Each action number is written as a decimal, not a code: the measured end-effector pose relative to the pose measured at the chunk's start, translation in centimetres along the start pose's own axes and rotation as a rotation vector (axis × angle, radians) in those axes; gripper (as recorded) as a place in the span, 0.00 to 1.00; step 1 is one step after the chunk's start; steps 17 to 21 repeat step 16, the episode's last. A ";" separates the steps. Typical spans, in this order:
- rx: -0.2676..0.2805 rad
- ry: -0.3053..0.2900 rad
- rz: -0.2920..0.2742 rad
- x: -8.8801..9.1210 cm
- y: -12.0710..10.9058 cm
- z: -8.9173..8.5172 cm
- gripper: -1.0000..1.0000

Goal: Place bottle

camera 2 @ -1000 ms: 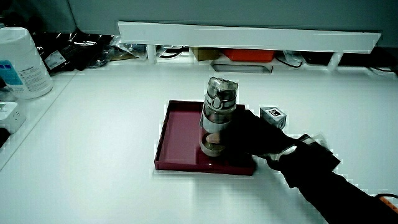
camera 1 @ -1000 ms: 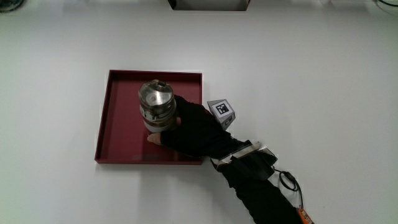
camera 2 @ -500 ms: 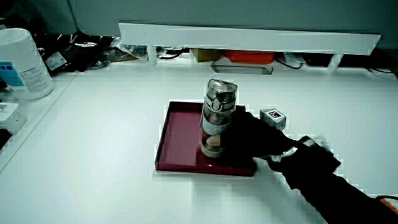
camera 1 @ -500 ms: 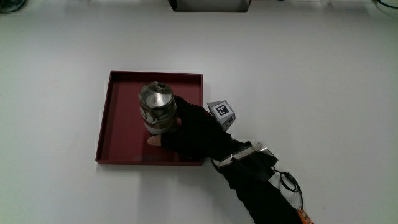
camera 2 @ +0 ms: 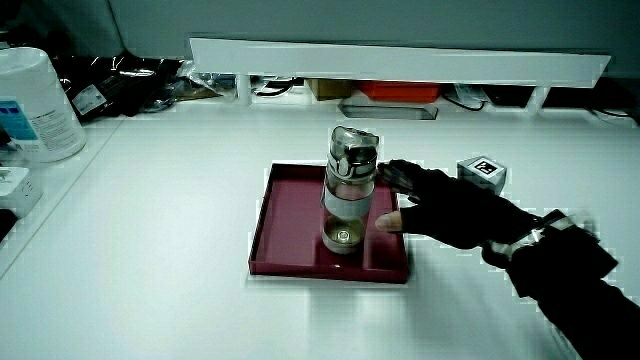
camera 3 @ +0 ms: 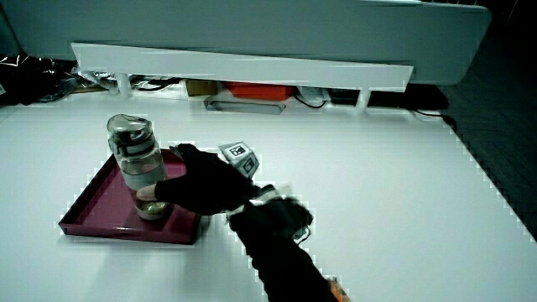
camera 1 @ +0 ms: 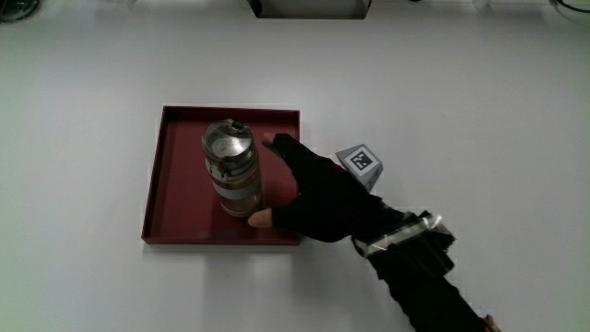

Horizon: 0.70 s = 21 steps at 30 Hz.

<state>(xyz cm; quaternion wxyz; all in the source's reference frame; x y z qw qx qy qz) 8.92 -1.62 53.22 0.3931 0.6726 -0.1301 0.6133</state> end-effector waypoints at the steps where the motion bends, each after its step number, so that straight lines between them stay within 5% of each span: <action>1: -0.020 0.000 -0.009 -0.8 -0.6 0.2 0.03; 6: -0.072 -0.046 -0.017 -3.1 -2.7 1.9 0.00; 15: -0.054 -0.238 -0.047 -6.6 -6.5 4.9 0.00; 21: -0.045 -0.243 -0.056 -6.9 -6.9 5.0 0.00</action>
